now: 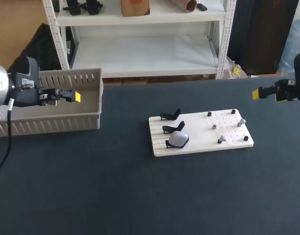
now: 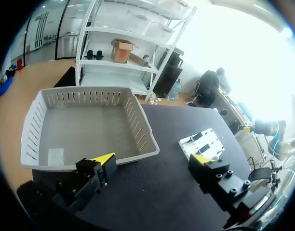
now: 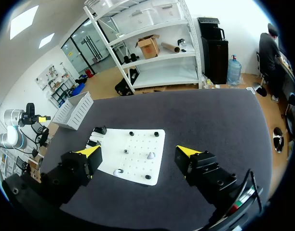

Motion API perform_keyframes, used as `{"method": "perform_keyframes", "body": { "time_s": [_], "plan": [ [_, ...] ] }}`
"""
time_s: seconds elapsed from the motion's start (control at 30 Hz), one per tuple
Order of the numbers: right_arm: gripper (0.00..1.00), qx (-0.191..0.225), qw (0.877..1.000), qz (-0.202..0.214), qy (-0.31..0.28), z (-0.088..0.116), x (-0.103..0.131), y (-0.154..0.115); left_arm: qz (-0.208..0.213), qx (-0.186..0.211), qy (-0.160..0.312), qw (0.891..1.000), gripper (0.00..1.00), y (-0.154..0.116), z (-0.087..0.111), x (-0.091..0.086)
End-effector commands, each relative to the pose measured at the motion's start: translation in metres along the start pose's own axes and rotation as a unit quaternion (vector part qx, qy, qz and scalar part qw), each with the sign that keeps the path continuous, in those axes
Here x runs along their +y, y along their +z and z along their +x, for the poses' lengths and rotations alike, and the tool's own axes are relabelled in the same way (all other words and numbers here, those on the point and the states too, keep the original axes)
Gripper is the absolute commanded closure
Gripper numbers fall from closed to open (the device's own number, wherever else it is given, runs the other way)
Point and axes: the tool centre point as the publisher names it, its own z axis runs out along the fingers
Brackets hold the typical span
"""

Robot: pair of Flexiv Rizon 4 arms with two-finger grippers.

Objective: Pick up each earbud case from the left stands, insert the matching earbuds, close the lid, and place the case in the box.

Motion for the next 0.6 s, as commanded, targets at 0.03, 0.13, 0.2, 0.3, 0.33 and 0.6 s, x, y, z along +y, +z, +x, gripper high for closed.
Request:
{"method": "perform_keyframes", "body": {
  "time_s": [0.03, 0.13, 0.2, 0.3, 0.33, 0.6],
  "plan": [
    [0.0, 0.001, 1.0, 0.0, 0.0, -0.0004, -0.0001, -0.0001, 0.0, 0.002, 0.0, 1.0, 0.0, -0.0002, -0.0012, -0.0002],
    [0.0, 0.001, 1.0, 0.0, 0.0, -0.0004, -0.0001, -0.0001, 0.0, 0.002, 0.0, 1.0, 0.0, -0.0002, -0.0012, -0.0002],
    [0.0, 0.001, 1.0, 0.0, 0.0, -0.0004, -0.0001, -0.0001, 0.0, 0.002, 0.0, 1.0, 0.0, -0.0002, -0.0012, -0.0002],
    [0.0, 0.001, 1.0, 0.0, 0.0, -0.0004, -0.0001, -0.0001, 0.0, 0.002, 0.0, 1.0, 0.0, -0.0002, -0.0012, -0.0002],
    [0.0, 0.001, 1.0, 0.0, 0.0, -0.0004, -0.0001, -0.0001, 0.0, 0.002, 0.0, 1.0, 0.0, -0.0002, -0.0012, -0.0002],
    [0.0, 0.001, 1.0, 0.0, 0.0, -0.0004, -0.0001, -0.0001, 0.01, 0.006, 0.027, 1.0, 0.0, -0.0015, 0.0002, -0.0032]
  ]
}}
